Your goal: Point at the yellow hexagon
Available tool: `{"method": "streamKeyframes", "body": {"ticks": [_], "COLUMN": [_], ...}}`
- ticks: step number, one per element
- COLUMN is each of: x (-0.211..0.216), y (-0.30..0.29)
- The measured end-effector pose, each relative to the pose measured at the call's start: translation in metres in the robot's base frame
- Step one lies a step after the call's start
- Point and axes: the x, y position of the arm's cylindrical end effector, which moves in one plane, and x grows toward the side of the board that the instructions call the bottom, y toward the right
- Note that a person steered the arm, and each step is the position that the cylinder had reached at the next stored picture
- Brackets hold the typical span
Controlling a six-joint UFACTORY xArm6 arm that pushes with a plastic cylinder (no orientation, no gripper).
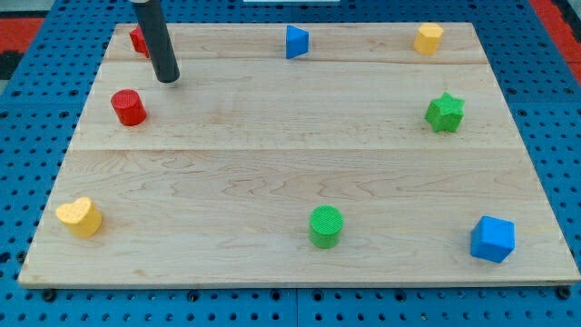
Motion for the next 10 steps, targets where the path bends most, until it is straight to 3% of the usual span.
{"method": "streamKeyframes", "body": {"ticks": [5,10], "x": [0.010,0.010], "y": [0.005,0.257]}}
